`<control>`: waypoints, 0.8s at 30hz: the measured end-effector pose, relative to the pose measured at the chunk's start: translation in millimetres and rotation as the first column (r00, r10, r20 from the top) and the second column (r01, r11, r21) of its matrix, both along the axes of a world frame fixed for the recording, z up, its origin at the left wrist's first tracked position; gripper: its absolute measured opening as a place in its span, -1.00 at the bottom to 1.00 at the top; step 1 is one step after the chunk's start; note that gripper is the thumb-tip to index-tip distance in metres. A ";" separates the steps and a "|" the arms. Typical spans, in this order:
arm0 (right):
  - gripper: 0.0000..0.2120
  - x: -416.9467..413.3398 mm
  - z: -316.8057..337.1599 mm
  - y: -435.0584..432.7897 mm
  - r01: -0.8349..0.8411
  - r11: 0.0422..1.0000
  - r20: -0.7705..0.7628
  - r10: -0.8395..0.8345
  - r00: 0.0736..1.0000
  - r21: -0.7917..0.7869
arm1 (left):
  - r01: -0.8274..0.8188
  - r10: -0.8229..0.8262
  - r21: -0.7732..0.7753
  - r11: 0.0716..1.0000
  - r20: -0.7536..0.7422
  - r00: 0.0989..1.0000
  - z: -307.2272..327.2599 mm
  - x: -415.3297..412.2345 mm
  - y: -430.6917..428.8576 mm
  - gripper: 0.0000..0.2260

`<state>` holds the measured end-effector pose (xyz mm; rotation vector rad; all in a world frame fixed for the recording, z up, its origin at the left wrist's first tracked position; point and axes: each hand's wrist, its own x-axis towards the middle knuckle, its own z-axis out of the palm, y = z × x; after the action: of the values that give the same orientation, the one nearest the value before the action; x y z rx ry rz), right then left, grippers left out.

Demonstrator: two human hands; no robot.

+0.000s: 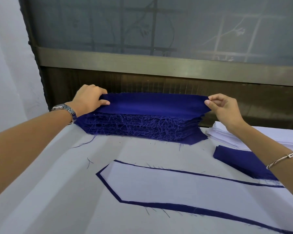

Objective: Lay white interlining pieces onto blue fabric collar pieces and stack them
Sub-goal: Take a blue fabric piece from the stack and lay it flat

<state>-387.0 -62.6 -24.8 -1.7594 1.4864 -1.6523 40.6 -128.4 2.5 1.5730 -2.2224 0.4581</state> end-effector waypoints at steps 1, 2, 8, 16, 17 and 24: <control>-0.86 0.6 0.7 0.9 -0.002 1.000 -0.003 0.002 1.000 -0.001 | -0.013 0.014 -0.014 1.000 0.013 1.000 0.5 6.9 0.8 -0.70; -0.87 0.8 1.9 2.0 -0.004 1.000 -0.006 0.004 1.000 -0.003 | -0.027 0.027 -0.024 0.999 0.016 1.000 1.5 13.8 1.5 -0.70; -0.92 -5.6 13.6 21.6 0.000 0.999 -0.080 -0.004 0.997 -0.048 | 0.005 -0.015 -0.065 0.998 -0.154 0.988 11.8 41.9 6.6 -0.69; -0.86 -49.6 35.5 64.5 0.004 0.999 -0.020 -0.005 1.000 -0.054 | 0.165 -0.171 -0.052 0.985 -0.414 0.894 38.1 30.2 26.9 -0.74; -0.87 -58.6 37.2 70.2 -0.017 0.999 -0.003 0.017 1.000 -0.033 | 0.176 -0.175 -0.036 0.984 -0.412 0.894 38.3 25.7 31.4 -0.71; -0.51 -142.2 30.3 110.5 -0.040 0.949 -0.055 0.060 0.997 0.313 | 0.348 -0.197 0.263 0.900 -0.466 0.862 17.5 -7.3 62.4 -0.71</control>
<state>-529.2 47.9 5.5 -1.6715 1.6142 -1.2638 33.3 -66.1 19.9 1.3036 -2.1906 -0.3514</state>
